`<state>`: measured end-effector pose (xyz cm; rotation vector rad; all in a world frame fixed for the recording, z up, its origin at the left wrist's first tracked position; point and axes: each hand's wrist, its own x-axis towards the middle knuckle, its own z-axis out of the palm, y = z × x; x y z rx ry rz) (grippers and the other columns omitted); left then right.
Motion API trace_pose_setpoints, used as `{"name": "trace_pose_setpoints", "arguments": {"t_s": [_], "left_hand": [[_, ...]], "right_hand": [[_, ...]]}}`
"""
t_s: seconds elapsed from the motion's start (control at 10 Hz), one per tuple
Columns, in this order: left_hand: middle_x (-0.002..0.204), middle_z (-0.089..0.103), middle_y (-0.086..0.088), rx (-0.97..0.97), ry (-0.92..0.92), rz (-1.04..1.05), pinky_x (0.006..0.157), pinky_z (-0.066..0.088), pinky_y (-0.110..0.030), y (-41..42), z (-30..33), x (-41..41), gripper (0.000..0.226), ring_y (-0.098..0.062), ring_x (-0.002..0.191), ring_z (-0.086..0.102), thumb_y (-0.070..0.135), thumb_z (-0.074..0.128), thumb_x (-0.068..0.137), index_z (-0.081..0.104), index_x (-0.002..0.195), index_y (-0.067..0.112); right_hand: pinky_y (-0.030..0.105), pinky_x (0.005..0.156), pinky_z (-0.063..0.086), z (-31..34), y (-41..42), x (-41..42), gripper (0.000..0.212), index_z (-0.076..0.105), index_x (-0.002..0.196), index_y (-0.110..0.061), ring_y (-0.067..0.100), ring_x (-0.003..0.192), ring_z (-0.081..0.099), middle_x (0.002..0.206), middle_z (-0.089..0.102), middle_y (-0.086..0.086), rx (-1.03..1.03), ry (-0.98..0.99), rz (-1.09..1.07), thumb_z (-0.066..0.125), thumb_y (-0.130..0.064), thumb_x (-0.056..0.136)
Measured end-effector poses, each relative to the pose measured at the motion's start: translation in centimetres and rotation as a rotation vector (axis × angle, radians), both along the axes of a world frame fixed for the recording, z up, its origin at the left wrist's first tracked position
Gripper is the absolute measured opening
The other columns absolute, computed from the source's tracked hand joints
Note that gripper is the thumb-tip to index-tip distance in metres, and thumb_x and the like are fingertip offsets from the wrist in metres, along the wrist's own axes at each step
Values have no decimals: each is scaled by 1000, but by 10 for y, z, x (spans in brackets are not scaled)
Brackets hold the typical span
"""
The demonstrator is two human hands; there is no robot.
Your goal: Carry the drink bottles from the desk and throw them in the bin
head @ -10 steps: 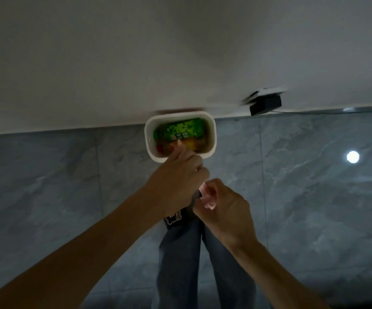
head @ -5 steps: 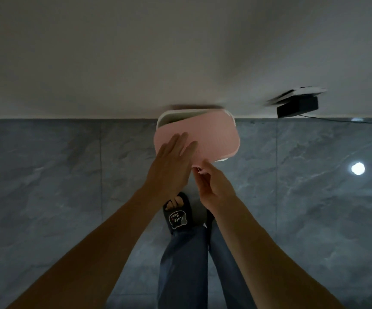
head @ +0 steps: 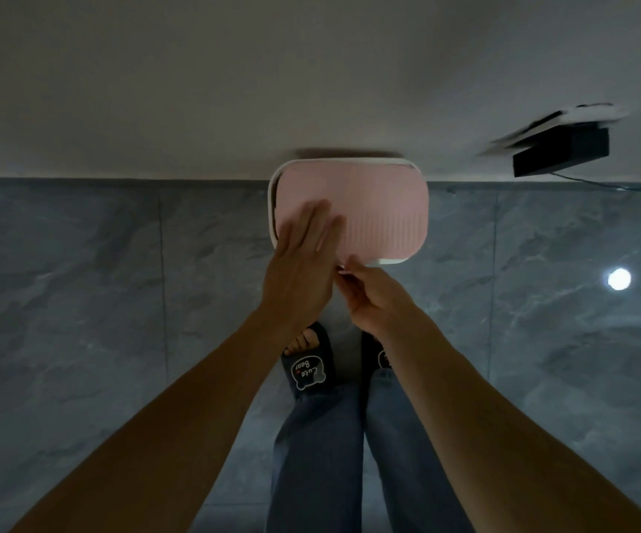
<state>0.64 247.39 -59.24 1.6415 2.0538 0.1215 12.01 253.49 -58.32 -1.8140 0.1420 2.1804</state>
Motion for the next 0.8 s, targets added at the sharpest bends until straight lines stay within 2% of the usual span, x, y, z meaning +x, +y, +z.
{"name": "trace_pose_setpoints", "arguments": {"t_s": [0.1, 0.2, 0.4, 0.5, 0.6, 0.7, 0.8], "left_hand": [[166, 15, -14, 25, 17, 1, 123, 20, -55, -1, -7, -1, 69, -31, 155, 5, 11, 56, 91, 28, 154, 11], [167, 10, -13, 1, 20, 13, 122, 23, -55, 0, -12, 0, 72, -30, 155, 3, 14, 52, 91, 22, 156, 14], [167, 9, -14, -21, 55, 15, 122, 22, -56, -3, -17, 1, 71, -32, 155, 2, 20, 48, 90, 23, 156, 16], [167, 7, -15, -38, 66, 8, 122, 21, -57, -3, -17, 2, 75, -33, 155, 1, 21, 56, 90, 22, 157, 15], [168, 5, -13, -44, 8, 17, 121, 23, -56, -3, -12, 1, 78, -31, 155, -1, 16, 60, 89, 22, 157, 13], [165, 21, -11, -68, -54, 90, 118, 34, -48, 1, 6, 0, 69, -29, 153, 17, 17, 57, 93, 26, 155, 11], [123, 64, -6, -97, -121, 219, 83, 56, -42, -14, 37, 3, 36, -29, 113, 61, 22, 50, 96, 53, 132, 18]], "right_hand": [[41, 107, 49, -5, 5, -2, 21, 61, 114, 2, 30, 118, 64, 124, 66, 23, -7, -38, 7, 62, -5, 94], [39, 104, 52, -10, 6, -1, 15, 64, 106, 0, 28, 112, 67, 119, 69, 21, -10, -71, 42, 64, -7, 93], [37, 96, 57, -20, 6, -1, 11, 66, 98, 0, 28, 104, 71, 108, 73, 21, -28, -139, 105, 69, -7, 90], [37, 95, 58, -23, 4, 2, 17, 66, 105, -2, 27, 102, 73, 107, 74, 19, 0, -136, 148, 68, -10, 90], [35, 91, 59, -19, 2, 6, 15, 69, 99, -4, 23, 96, 75, 100, 77, 16, 69, -167, 277, 72, -14, 87], [32, 85, 61, -9, 3, 16, 7, 69, 84, -10, 19, 91, 74, 92, 75, 10, 148, -235, 461, 72, -15, 87], [38, 79, 63, 22, -5, 41, 15, 64, 79, -20, 20, 79, 70, 90, 71, 7, 264, -378, 794, 57, -21, 92]]}}
